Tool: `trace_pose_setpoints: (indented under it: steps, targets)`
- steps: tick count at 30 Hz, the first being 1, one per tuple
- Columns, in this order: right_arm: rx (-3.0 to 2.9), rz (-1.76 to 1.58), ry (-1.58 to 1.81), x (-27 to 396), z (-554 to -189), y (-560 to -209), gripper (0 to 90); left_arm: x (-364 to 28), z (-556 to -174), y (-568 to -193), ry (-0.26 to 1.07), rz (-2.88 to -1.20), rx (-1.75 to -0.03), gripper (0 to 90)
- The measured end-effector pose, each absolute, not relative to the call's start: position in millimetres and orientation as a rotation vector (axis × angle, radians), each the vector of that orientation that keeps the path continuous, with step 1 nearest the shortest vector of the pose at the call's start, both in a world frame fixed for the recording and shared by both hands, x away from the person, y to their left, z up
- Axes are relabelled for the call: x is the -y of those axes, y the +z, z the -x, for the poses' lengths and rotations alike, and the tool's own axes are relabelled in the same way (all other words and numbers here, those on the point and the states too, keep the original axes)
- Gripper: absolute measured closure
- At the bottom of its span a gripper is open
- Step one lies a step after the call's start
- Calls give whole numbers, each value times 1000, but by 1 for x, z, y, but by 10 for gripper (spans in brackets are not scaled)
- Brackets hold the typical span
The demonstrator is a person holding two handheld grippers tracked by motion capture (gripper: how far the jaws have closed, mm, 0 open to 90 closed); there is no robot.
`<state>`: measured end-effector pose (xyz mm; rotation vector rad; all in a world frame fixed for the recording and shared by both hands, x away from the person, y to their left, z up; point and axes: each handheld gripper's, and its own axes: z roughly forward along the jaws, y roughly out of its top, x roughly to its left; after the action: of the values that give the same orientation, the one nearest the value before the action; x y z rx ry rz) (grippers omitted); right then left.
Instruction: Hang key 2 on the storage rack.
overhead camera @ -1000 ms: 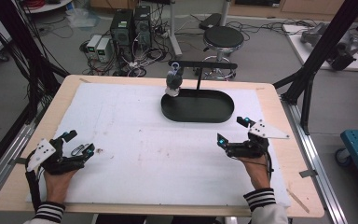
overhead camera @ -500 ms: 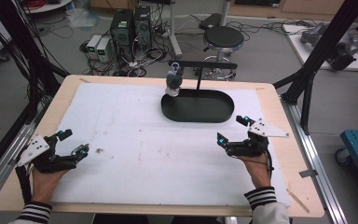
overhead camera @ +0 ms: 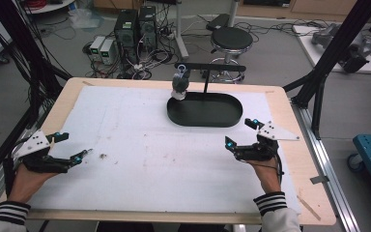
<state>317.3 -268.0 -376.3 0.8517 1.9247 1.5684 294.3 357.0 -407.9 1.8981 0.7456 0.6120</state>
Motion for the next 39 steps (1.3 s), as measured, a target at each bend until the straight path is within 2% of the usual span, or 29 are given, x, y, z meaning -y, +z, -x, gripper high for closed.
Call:
trace_pose_setpoints:
  steps: [11,21,27,39]
  targets:
    - [-1932,-854,1567,268,-317,-376,6,-355,-312,-406,526,-2102,-727,95]
    - [-1936,-845,1565,267,-319,-377,6,-344,-326,-407,490,-2259,-697,144]
    - [-1942,-844,1566,266,-319,-377,6,-341,-330,-408,468,-2296,-700,163]
    - [-1940,-848,1565,266,-320,-377,7,-334,-336,-414,457,-2362,-715,268]
